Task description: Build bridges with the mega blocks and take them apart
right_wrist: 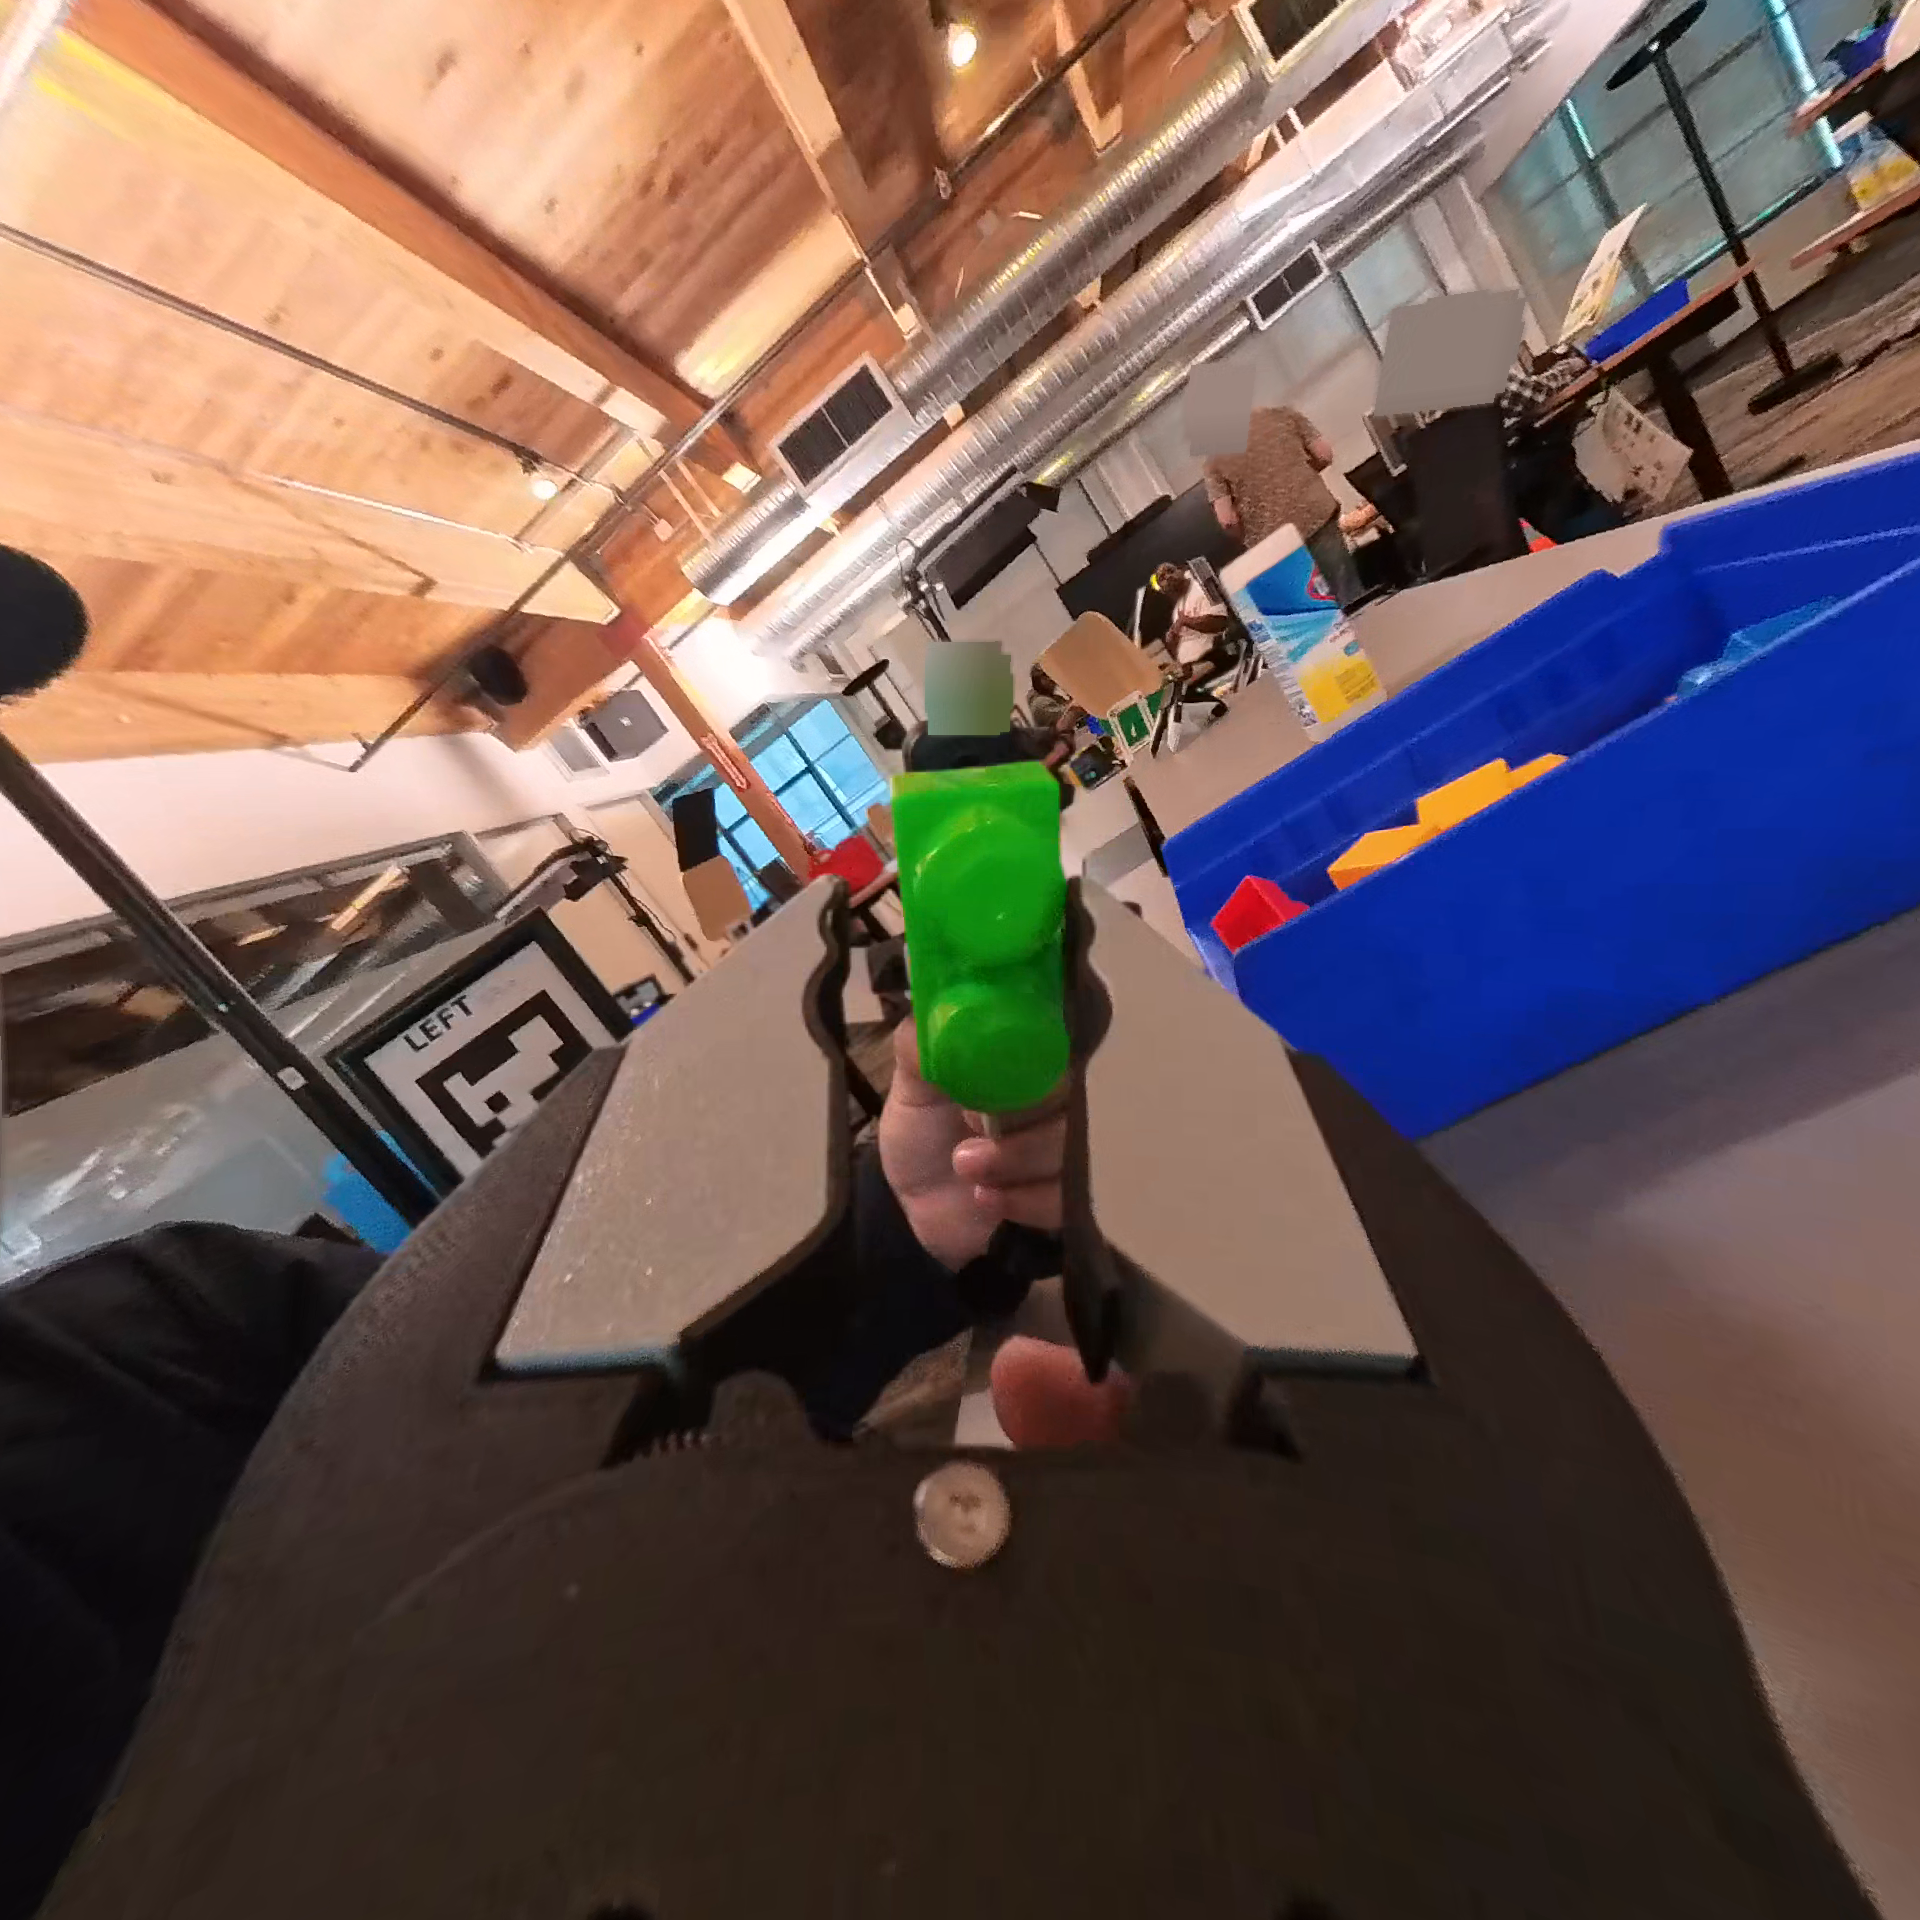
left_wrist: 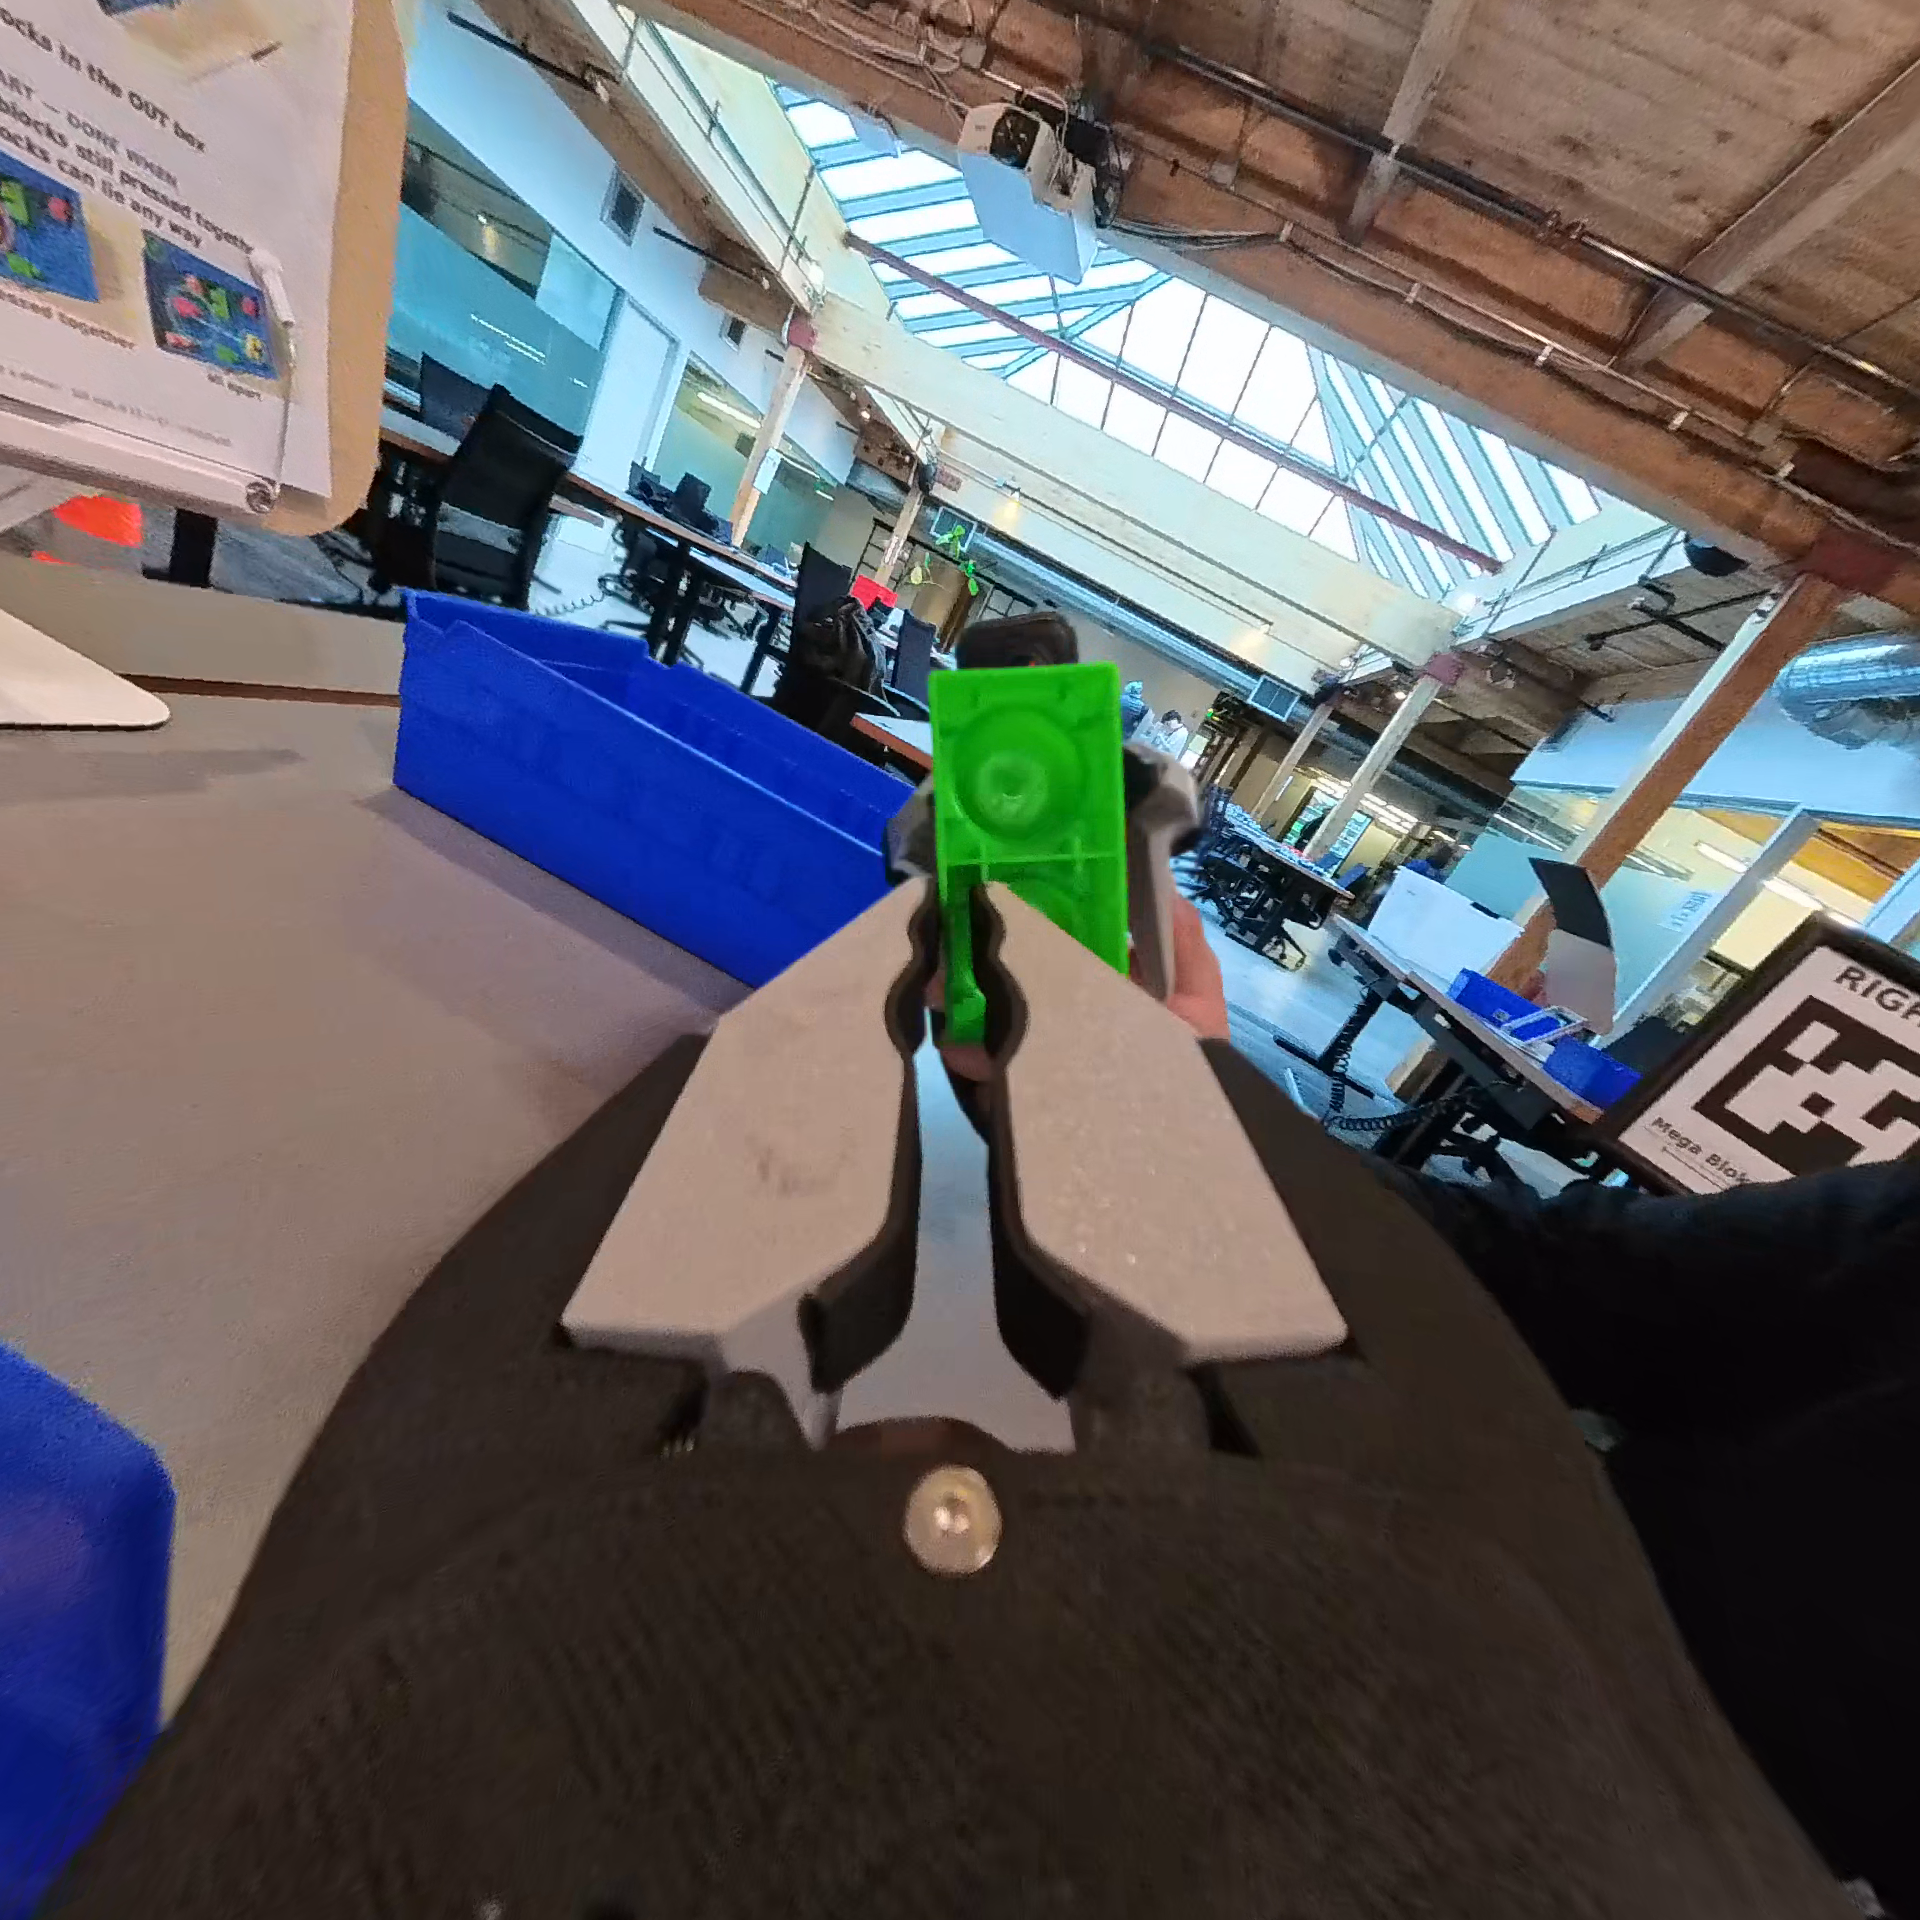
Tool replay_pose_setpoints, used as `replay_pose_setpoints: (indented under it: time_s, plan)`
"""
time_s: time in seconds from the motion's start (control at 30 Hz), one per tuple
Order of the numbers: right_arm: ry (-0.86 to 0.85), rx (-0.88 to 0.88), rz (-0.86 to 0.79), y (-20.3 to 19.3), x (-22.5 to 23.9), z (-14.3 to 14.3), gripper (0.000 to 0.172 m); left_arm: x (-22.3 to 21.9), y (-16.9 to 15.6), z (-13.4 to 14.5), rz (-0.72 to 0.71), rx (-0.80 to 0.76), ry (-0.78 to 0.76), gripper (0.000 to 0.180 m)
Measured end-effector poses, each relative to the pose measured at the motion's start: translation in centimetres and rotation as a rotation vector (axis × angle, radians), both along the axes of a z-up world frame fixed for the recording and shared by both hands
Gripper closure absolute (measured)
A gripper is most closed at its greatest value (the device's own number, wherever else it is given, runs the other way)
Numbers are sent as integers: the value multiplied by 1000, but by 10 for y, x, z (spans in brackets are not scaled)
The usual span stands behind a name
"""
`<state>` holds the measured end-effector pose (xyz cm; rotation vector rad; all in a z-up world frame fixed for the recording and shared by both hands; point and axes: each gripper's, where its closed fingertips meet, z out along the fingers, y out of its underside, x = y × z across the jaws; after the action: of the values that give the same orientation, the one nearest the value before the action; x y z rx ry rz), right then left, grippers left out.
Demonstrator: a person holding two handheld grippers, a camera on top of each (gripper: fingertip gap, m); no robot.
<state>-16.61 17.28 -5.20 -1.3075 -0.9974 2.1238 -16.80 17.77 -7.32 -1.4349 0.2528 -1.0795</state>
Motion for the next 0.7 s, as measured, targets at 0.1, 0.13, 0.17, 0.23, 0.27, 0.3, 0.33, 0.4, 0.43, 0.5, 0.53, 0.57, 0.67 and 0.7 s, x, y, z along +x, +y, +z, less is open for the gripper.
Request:
replay_pose_setpoints:
  time_s: [0.1, 0.13, 0.17, 0.23, 0.27, 0.3, 0.33, 0.4, 0.43, 0.5, 0.53, 0.57, 0.67, 0.7]
  plan:
    - [-29, 52, -9, -3, -8, -8, 142, 3, 1, -4, -1, -9, 4, 177]
    - [-35, 68, -6, -6, -10, -9, 141, 5, 1, -4, -7, -9, 2, 177]
    - [-44, 89, 2, -9, -12, -11, 140, 6, 1, -5, -16, -14, -1, 178]
    - [-57, 129, -19, -11, -15, -12, 140, 5, 2, -5, -7, -15, -5, 177]
    - [-69, 149, -28, -11, -16, -13, 140, 4, 1, -5, -8, -20, -9, 177]
    - [-83, 167, -32, -12, -17, -14, 140, 3, 1, -5, -11, -26, -14, 177]
    - [-107, 190, -42, -11, -17, -15, 140, 2, 2, -7, -2, -35, -10, 176]
    - [-158, 253, -105, -3, -17, -17, 140, -4, 5, -13, 48, -56, 31, 171]
    - [-176, 286, -133, 3, -16, -17, 140, -9, 4, -16, 76, -66, 55, 159]
    - [-285, 361, -174, 18, -16, -24, 141, -23, 2, -20, 155, -94, 109, 140]
    - [-374, 413, -182, 25, -17, -33, 140, -31, -2, -22, 195, -107, 140, 134]
    - [-479, 473, -195, 34, -16, -44, 140, -38, -6, -27, 228, -128, 177, 132]
    - [-818, 704, -283, 73, -13, -82, 141, -59, -19, -47, 341, -218, 329, 130]
    - [-906, 776, -303, 84, -12, -91, 141, -64, -25, -53, 371, -243, 385, 130]
